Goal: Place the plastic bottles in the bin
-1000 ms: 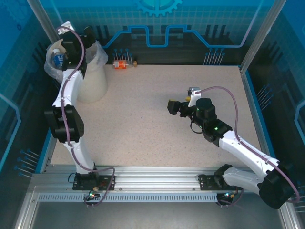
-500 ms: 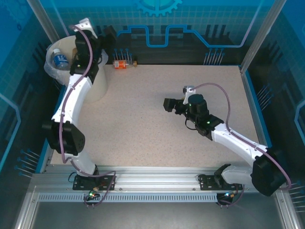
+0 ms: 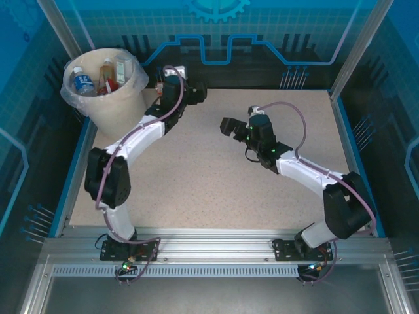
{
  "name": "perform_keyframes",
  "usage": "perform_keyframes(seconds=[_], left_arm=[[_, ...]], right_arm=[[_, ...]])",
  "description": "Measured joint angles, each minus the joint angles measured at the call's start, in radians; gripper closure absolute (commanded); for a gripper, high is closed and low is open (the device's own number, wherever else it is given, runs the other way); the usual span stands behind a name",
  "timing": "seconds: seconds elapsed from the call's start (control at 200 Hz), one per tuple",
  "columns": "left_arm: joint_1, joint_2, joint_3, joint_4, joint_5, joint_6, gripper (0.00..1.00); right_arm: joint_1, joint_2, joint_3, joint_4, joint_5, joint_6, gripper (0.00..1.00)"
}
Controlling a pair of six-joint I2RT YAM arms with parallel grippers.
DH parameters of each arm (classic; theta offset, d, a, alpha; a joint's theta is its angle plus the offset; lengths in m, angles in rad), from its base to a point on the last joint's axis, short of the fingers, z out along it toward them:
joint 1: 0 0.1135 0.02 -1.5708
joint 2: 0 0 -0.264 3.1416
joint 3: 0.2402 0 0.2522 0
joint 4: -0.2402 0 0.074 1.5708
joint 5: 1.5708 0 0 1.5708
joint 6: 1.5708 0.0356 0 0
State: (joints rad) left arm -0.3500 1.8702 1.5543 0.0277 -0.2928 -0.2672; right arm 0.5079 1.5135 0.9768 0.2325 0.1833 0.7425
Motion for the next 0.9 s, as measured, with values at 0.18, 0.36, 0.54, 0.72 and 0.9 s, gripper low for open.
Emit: perform_keyframes(seconds=[0.18,0.36,0.54,0.72,0.9], left_arm=[[0.011,0.298,0.236,-0.085,0.001,-0.073,0.01],[0.043,0.544,0.520,-0.180,0.002,-0.142,0.01],[0.109,0.715,0.793,-0.233,0.040,-0.206,0.01],[0.199,0.755,0.859,-0.232,0.079,-0.241,0.01],[0.286,0.784,0.906,-0.230,0.124,-0.284,0.01]], right_arm=[[-0.032,0.085,0.071,0.040,0.034,0.009,0.00],[-0.048,0.212,0.165,0.105,0.042,-0.002,0.00],[-0.064,0.375,0.271,0.148,0.021,-0.022,0.00],[-0.064,0.446,0.317,0.171,-0.034,-0.050,0.00],[-0.064,0.446,0.316,0.188,-0.071,-0.081,0.00]])
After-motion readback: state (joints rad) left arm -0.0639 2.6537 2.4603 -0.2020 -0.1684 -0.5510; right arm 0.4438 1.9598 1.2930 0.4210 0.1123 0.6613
